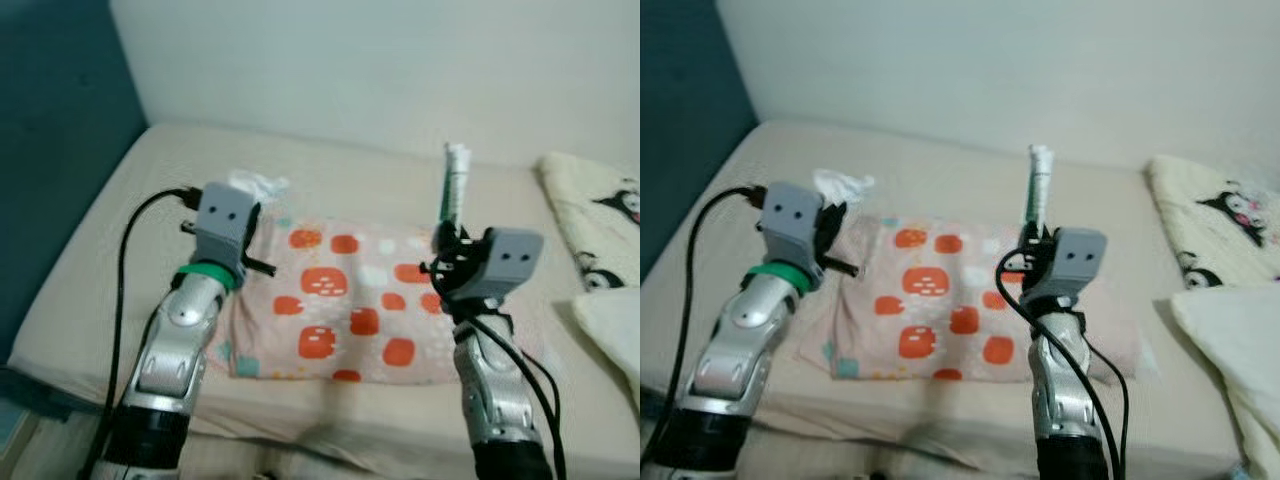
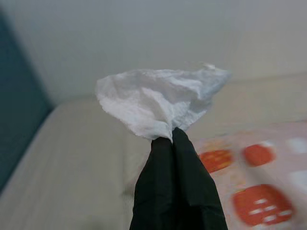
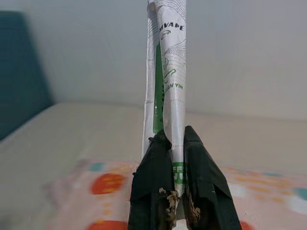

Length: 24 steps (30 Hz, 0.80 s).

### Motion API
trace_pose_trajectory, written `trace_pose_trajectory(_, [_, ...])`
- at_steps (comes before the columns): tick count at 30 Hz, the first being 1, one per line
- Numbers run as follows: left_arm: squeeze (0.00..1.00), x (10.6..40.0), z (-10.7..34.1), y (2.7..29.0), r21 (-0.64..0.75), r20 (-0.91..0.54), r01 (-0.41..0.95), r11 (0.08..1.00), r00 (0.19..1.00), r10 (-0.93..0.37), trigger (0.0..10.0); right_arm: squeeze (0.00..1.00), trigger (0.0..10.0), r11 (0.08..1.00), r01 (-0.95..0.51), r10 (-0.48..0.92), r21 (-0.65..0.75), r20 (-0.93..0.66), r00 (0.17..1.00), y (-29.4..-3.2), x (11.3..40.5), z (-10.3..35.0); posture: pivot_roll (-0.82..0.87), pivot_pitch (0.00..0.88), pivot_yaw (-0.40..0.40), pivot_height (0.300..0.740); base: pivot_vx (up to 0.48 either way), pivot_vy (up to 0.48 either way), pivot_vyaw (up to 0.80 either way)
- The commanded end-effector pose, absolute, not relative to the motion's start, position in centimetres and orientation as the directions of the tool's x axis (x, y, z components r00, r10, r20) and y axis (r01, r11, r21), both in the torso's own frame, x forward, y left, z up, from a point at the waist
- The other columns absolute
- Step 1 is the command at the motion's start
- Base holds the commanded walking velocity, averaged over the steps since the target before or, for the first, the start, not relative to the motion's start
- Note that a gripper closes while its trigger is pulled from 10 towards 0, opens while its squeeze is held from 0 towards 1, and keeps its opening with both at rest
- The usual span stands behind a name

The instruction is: Clean up the room

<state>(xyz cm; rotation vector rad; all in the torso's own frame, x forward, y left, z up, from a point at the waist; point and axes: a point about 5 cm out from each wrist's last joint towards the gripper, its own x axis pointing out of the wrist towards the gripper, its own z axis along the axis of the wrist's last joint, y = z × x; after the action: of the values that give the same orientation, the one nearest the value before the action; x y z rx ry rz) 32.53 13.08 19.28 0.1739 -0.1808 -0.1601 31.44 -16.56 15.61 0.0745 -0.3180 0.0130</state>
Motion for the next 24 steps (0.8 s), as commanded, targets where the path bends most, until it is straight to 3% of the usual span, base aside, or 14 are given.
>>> trace_pose_trajectory(1, [0.00, 32.5, 18.8, 12.6, 0.196, 0.147, 0.158, 0.968, 0.971, -0.189, 10.0, 0.00, 10.0, 0.996, -0.017, -0.010, 0.087, 0.305, 0.952, -16.9, 31.2, 15.3, 0.08, 0.051, -0.039, 0.740, 0.000, 0.000, 0.73])
trace_pose_trajectory(19, [0.00, 32.5, 18.2, 12.7, 0.222, 0.132, 0.154, 0.963, 0.974, -0.186, 10.0, 0.00, 10.0, 0.995, -0.035, 0.005, 0.091, 0.309, 0.951, -16.6, 31.2, 15.3, 0.08, 0.051, -0.032, 0.740, 0.000, 0.000, 0.73])
trace_pose_trajectory(24, [0.00, 32.1, 16.0, 14.1, 0.264, 0.061, 0.119, 0.957, 0.988, -0.140, 10.0, 0.00, 10.0, 0.994, -0.050, 0.020, 0.092, 0.297, 0.955, -16.2, 31.3, 14.9, 0.08, 0.051, -0.032, 0.740, 0.000, 0.000, 0.73])
